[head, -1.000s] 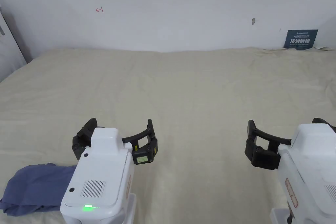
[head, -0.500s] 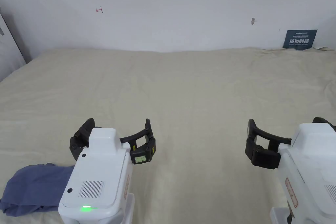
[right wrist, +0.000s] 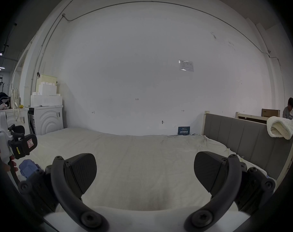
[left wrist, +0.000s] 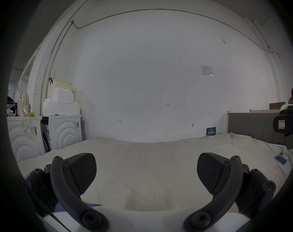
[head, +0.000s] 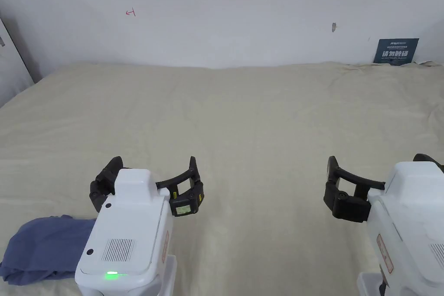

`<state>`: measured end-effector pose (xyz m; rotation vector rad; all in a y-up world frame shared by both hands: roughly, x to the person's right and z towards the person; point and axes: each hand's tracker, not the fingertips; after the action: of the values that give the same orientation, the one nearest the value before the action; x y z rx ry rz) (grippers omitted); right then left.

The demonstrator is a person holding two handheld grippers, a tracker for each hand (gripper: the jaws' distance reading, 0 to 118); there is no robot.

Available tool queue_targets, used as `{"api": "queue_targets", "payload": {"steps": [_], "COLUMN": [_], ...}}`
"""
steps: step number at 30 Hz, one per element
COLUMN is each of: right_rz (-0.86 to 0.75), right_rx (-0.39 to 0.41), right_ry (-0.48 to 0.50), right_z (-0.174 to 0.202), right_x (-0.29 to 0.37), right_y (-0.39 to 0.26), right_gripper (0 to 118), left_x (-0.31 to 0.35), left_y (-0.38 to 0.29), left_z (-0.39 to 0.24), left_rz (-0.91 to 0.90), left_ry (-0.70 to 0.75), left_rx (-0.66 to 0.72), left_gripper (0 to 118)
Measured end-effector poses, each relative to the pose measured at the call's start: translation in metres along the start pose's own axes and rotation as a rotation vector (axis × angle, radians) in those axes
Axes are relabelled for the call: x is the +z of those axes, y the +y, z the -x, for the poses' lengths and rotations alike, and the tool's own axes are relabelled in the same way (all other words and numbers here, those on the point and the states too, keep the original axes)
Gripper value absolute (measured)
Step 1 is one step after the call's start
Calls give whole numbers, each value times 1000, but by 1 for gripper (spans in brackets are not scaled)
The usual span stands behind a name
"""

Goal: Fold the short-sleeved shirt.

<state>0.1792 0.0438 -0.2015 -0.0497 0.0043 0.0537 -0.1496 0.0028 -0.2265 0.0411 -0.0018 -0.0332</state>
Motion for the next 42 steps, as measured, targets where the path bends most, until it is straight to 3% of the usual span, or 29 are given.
{"api": "queue_targets", "payload": {"steps": [42], "right_rz": [-4], "right_rx": [9], "right_ry": [-4], "right_z": [0], "right_x": [2], "right_y": [0], "right_gripper": [116], "left_x": [3], "left_y": [0], "left_z": [1], "left_rz": [-5], "left_ry": [5], "left_rx": [-7], "left_gripper": [118]}}
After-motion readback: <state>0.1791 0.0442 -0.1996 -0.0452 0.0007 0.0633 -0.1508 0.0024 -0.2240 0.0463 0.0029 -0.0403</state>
